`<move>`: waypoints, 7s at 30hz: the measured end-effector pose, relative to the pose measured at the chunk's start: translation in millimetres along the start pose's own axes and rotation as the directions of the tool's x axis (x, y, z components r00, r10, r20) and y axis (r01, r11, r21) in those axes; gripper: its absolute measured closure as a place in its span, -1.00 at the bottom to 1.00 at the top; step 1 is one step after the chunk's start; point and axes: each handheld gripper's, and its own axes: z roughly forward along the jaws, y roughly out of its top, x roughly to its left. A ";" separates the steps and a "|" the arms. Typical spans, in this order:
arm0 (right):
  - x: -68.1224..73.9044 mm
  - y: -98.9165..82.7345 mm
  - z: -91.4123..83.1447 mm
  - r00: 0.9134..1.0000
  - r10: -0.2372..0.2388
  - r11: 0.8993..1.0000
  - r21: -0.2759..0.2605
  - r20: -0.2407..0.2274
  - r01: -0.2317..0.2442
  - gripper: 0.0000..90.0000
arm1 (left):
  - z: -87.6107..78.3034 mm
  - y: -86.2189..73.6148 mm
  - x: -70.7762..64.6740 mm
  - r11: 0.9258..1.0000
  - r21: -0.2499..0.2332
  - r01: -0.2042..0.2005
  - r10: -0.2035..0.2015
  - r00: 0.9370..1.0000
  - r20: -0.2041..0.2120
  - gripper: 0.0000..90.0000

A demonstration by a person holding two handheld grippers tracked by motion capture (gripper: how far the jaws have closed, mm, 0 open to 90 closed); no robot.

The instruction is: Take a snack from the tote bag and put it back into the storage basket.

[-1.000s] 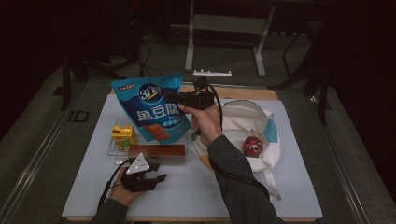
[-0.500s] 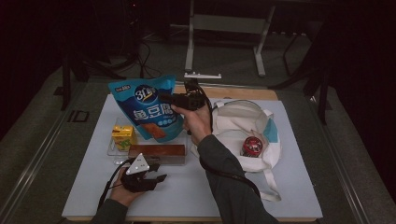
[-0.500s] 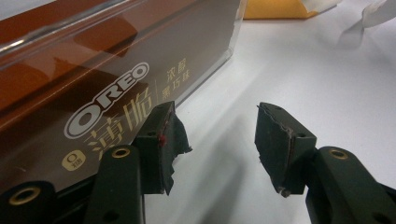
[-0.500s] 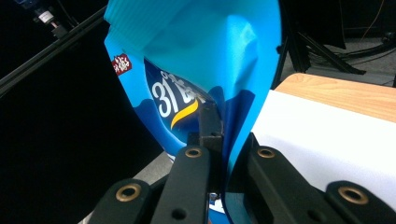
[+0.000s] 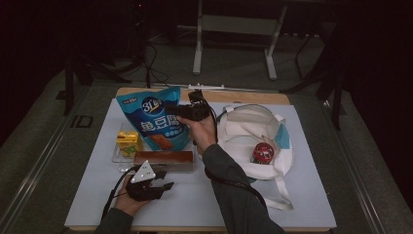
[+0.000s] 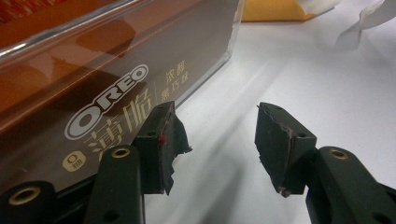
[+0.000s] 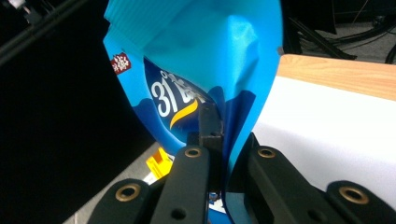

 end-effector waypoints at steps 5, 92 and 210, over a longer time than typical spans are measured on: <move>-7.3 -2.5 -7.6 1.000 0.007 1.000 0.001 0.005 -0.007 0.95 | 0.2 0.0 -0.4 1.000 0.000 0.001 -0.001 1.000 -0.001 0.08; 2.1 -42.1 8.6 0.888 -0.406 0.872 0.382 0.217 0.306 0.57 | 0.7 0.3 0.0 1.000 0.008 0.001 -0.001 1.000 -0.002 0.05; -67.7 -62.2 -204.4 0.795 -0.424 0.884 0.389 0.433 0.260 1.00 | 2.5 1.1 -0.9 1.000 0.027 -0.010 0.010 1.000 -0.004 0.05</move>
